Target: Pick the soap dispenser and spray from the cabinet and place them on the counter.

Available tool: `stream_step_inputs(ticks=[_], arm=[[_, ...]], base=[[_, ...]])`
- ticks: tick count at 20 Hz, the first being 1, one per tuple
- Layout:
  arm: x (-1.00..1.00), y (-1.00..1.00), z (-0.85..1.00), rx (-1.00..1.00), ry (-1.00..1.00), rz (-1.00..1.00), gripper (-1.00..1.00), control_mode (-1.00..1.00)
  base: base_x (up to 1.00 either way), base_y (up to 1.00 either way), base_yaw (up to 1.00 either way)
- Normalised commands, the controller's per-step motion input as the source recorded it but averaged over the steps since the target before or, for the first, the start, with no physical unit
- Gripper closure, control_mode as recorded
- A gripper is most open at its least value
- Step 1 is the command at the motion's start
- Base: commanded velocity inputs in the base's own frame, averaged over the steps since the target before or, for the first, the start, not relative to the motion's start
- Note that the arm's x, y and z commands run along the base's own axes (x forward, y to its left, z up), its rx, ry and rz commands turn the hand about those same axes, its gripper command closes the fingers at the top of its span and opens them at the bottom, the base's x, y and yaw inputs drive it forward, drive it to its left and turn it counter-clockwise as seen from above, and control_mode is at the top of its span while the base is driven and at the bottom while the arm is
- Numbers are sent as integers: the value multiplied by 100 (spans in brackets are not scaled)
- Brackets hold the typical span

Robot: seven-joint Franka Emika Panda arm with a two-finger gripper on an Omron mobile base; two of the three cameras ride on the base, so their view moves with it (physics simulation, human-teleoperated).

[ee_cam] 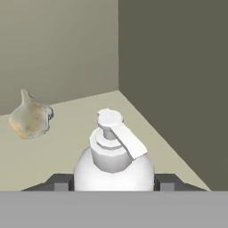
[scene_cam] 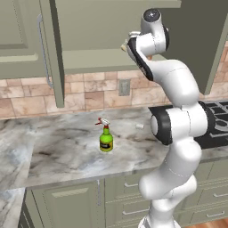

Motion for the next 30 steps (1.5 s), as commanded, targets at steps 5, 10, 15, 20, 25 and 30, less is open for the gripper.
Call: stream_step_inputs(ticks=[5,10,15,20,25,30], arm=[[-37,-5,5,0,-2,0,100,-100],[-54,-5,0,0,-6,0,100,-100],[-64,0,0,0,-11,3,100,-100],[-63,0,0,0,-9,4,100,-100],[-64,0,0,0,-9,6,100,-100],[-64,0,-1,0,-8,6,100,-100]], base=[[0,0,0],[0,0,0],[0,0,0],[0,0,0],[0,0,0],[0,0,0]])
